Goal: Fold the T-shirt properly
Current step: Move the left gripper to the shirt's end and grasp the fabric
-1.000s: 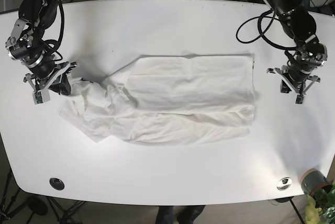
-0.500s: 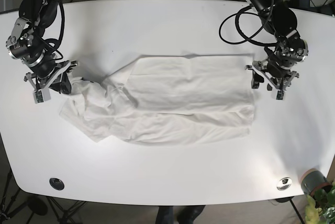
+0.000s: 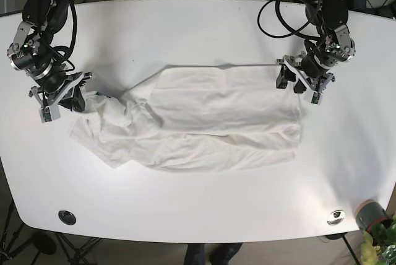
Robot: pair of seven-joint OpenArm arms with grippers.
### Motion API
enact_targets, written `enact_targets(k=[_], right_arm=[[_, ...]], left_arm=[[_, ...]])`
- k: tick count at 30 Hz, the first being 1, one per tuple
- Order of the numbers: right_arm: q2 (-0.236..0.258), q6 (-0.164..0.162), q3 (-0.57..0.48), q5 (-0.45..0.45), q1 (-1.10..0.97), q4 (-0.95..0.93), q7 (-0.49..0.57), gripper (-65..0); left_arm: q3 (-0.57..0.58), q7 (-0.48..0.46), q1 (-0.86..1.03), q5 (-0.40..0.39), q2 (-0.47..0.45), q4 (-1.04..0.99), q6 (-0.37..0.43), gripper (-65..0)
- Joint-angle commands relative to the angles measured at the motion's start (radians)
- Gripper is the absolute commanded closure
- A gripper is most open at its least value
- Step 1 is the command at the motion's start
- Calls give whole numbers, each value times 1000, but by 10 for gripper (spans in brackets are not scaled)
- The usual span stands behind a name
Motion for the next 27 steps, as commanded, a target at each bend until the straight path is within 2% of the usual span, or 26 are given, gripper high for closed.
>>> enact_targets(k=[1, 14, 27], right_arm=[[16, 4, 3, 16, 12, 17, 29, 0], [16, 4, 1, 18, 12, 19, 29, 0], [16, 4, 1, 19, 14, 20, 29, 0]], left_arm=[[-2, -1, 7, -12, -15, 19, -4, -326], [-2, -3, 101, -9, -44, 143, -4, -328], [7, -1, 47, -12, -41, -27, -4, -326]])
